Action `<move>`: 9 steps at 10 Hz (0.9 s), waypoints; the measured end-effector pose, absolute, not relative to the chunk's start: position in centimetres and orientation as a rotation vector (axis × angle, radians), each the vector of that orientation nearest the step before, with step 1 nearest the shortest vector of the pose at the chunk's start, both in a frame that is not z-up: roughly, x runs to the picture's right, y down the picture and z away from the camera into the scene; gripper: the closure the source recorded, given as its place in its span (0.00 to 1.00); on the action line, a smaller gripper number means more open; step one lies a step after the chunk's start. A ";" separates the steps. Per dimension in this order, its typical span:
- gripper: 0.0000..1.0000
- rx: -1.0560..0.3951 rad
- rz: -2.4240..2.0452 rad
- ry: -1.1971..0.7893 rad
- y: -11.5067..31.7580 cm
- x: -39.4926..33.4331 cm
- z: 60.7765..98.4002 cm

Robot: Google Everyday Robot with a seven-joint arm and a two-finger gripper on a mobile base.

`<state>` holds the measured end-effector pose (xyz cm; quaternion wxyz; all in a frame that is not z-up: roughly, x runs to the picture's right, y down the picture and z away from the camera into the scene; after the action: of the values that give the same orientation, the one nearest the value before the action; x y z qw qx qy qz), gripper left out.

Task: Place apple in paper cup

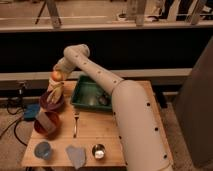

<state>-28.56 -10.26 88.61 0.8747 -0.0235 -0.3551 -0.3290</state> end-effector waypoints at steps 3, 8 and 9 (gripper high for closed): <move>0.68 -0.029 -0.694 -0.752 -11.2 -29.1 89.2; 0.30 -0.008 -0.716 -0.768 -12.2 -30.4 89.4; 0.30 -0.007 -0.718 -0.771 -12.3 -30.6 89.5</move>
<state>-30.60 -12.29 89.50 0.8644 -0.0035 -0.3681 -0.3425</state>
